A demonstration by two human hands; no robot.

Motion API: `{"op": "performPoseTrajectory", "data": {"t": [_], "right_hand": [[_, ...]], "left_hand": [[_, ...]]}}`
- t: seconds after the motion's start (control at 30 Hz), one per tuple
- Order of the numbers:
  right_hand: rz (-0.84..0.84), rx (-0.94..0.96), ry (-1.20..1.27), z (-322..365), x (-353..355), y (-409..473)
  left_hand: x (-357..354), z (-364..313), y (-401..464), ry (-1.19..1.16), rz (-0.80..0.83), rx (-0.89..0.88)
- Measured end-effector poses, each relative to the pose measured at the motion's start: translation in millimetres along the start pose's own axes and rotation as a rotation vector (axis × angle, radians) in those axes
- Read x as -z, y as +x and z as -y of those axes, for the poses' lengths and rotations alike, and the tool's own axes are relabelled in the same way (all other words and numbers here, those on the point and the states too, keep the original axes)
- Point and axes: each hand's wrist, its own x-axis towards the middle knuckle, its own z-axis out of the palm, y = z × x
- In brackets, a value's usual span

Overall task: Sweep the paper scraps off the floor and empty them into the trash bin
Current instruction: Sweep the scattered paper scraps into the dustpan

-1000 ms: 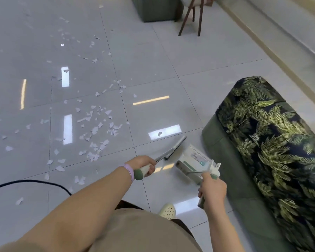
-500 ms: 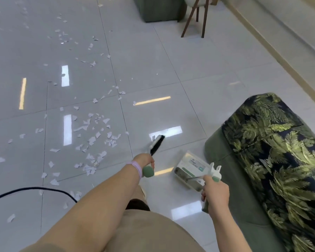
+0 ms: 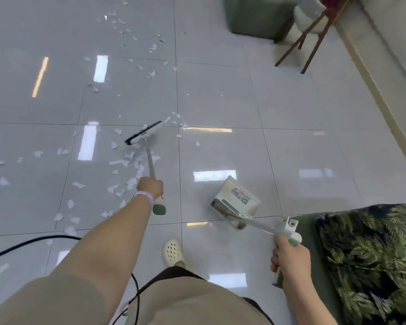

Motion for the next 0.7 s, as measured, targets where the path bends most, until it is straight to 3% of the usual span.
{"op": "performPoseTrajectory", "data": {"t": [0.37,0.7], "right_hand": [[0.347,0.310,-0.332,99.5,-150.3,0.7],[0.635,0.466,-0.632,130.1,-265.4,22.1]], "left_hand": [[112.8,82.7,22.1,-0.476,-0.124,0.148],[97.3,176.8,-41.6,-0.772,-0.477,0.508]]}}
